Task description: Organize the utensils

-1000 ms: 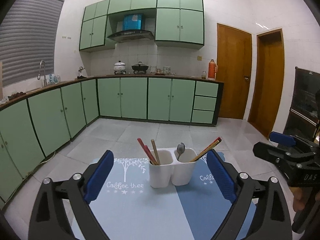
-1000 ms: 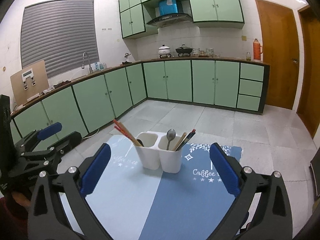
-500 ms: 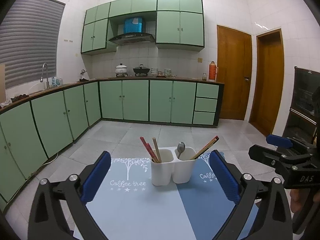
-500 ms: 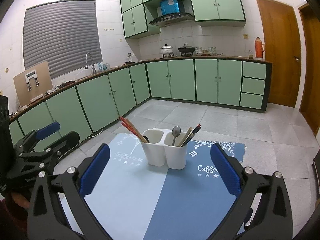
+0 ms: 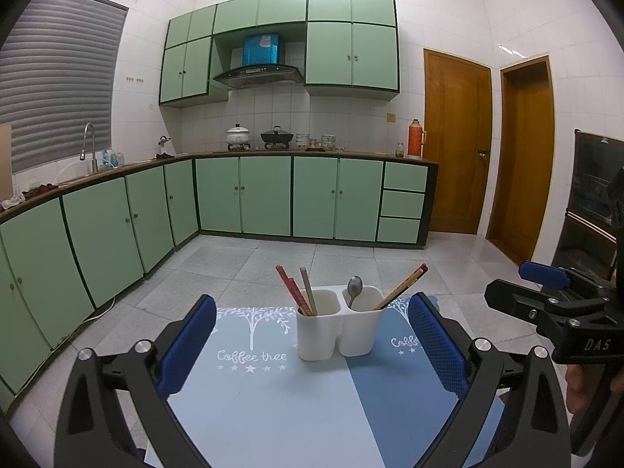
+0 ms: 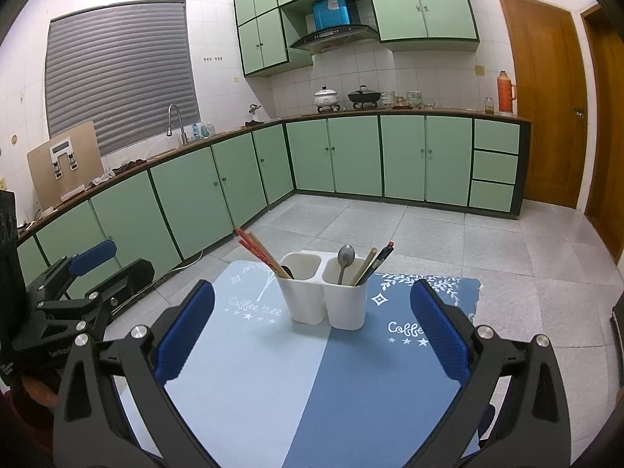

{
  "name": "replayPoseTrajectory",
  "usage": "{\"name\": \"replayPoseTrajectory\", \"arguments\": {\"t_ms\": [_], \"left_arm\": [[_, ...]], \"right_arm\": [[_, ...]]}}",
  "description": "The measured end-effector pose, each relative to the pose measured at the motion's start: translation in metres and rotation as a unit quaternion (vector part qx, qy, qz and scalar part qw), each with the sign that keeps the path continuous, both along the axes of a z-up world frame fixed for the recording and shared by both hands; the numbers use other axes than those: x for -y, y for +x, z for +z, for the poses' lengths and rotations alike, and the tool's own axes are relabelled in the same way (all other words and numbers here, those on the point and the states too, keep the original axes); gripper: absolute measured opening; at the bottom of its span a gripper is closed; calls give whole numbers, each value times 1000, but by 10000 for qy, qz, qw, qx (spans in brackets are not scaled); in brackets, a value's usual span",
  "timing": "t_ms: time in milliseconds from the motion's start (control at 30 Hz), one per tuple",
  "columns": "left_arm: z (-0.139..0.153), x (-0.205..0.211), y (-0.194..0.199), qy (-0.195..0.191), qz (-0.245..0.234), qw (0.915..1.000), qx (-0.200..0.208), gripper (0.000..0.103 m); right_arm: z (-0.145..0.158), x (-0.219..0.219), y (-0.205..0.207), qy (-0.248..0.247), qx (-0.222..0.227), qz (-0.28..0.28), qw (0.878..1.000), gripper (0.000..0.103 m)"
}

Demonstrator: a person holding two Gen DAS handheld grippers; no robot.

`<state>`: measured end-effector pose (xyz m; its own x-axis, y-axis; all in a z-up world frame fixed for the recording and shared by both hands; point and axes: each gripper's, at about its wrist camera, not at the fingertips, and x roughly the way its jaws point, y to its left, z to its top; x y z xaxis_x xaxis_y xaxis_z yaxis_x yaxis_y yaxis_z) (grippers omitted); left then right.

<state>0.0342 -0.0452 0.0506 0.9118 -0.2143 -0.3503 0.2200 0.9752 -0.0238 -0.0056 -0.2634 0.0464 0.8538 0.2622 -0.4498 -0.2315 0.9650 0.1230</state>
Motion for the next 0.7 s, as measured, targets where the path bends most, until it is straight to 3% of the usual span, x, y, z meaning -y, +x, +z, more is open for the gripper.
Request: {"name": "replayPoseTrajectory", "arguments": {"t_ms": [700], "left_arm": [[-1,0,-1,17,-9,10000,4,97]], "right_arm": [[3,1,-1,-18,19,8,10000,97]]}}
